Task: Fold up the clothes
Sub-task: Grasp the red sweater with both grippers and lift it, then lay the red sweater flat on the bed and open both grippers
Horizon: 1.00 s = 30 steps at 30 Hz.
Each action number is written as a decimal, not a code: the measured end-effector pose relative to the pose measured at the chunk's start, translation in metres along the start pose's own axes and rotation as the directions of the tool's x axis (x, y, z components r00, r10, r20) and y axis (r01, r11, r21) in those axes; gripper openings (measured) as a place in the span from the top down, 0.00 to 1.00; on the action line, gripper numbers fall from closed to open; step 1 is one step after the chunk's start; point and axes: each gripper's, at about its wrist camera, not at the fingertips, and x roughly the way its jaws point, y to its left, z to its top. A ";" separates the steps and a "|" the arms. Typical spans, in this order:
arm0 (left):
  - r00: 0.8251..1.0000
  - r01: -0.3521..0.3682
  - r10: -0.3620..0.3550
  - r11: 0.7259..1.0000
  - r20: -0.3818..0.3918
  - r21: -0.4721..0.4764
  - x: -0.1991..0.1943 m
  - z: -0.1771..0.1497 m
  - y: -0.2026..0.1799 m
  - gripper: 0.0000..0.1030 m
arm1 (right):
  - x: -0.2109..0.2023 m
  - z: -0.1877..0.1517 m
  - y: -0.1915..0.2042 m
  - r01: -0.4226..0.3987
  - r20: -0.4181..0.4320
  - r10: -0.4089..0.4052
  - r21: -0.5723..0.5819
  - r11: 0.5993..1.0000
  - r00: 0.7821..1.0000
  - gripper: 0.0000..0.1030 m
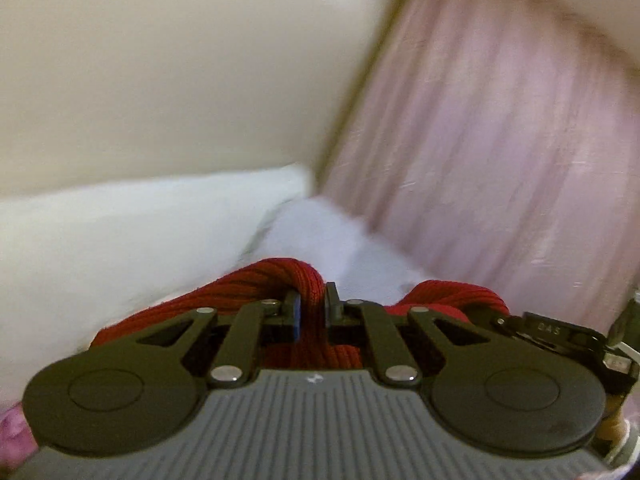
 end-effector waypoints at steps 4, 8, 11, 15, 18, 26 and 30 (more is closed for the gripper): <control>0.980 0.166 -0.175 0.982 0.094 0.091 -0.018 0.009 -0.106 0.93 | -0.106 0.064 -0.031 0.051 0.201 -0.044 -0.029 0.998 0.979 0.82; 0.937 0.329 -0.343 0.931 0.067 0.157 -0.058 -0.032 -0.203 0.92 | -0.195 0.043 -0.087 0.252 0.070 -0.249 -0.046 0.967 0.966 0.77; 0.911 0.398 -0.379 0.911 -0.165 0.105 -0.066 -0.102 -0.243 0.83 | -0.256 0.014 -0.133 0.418 -0.088 -0.425 -0.080 0.905 0.901 0.04; 0.787 0.267 -0.239 0.963 -0.569 -0.035 -0.059 -0.209 -0.262 0.85 | -0.338 -0.024 -0.194 0.605 -0.279 -0.625 -0.166 0.779 0.729 0.00; 0.687 0.137 -0.091 0.991 -0.721 0.006 -0.062 -0.258 -0.273 0.85 | -0.392 -0.058 -0.236 0.666 -0.419 -0.685 -0.218 0.713 0.596 0.00; 0.650 0.110 0.111 0.965 -0.751 0.238 -0.065 -0.294 -0.294 0.72 | -0.415 -0.108 -0.259 0.710 -0.551 -0.650 -0.140 0.690 0.523 0.00; 0.632 0.145 0.144 0.943 -0.761 0.299 -0.062 -0.297 -0.310 0.68 | -0.420 -0.118 -0.246 0.695 -0.566 -0.631 -0.135 0.706 0.531 0.00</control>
